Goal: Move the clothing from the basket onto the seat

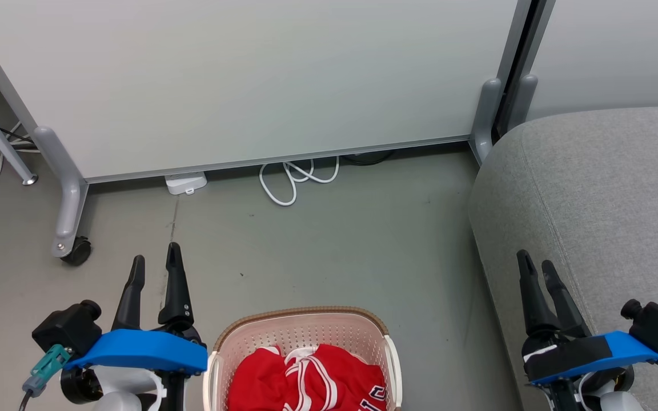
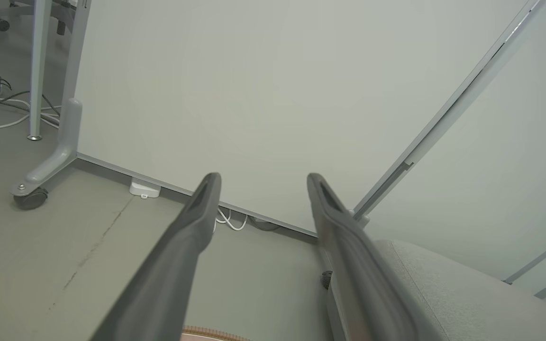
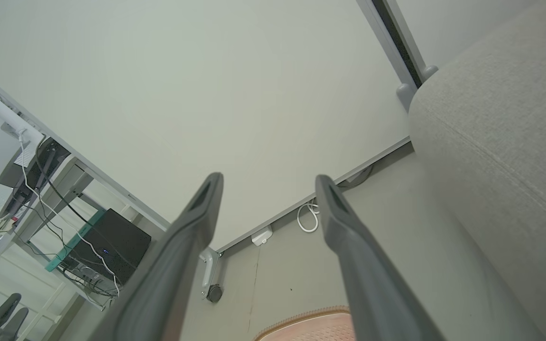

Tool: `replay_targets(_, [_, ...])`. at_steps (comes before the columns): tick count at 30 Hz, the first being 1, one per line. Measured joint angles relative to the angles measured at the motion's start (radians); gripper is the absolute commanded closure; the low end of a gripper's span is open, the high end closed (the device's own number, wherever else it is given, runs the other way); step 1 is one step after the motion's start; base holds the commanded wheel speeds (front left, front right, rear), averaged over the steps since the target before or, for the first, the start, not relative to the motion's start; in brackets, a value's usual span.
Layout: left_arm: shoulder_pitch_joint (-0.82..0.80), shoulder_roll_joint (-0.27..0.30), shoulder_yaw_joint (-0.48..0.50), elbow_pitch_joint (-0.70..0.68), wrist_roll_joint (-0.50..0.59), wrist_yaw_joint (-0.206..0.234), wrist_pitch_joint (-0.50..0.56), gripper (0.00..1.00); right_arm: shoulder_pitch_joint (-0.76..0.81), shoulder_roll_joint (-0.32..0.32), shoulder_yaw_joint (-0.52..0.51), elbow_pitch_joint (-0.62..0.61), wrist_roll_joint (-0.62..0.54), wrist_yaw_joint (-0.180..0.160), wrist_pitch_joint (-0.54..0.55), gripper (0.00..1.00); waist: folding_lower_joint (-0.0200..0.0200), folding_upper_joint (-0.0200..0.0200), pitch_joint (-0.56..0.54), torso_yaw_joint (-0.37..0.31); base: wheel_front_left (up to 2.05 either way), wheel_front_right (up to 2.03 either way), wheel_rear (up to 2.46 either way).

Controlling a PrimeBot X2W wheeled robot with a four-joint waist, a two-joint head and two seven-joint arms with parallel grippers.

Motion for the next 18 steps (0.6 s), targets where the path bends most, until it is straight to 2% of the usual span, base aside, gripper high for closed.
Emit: replay_targets(18, [-0.006, 0.01, -0.037, -0.013, 0.179, 0.021, -0.049, 0.0, -0.01, -0.002, 0.02, -0.003, -0.2, 0.001, -0.049, 0.0, 0.0, 0.0, 0.011, 0.003, 0.0, 0.0, 0.0])
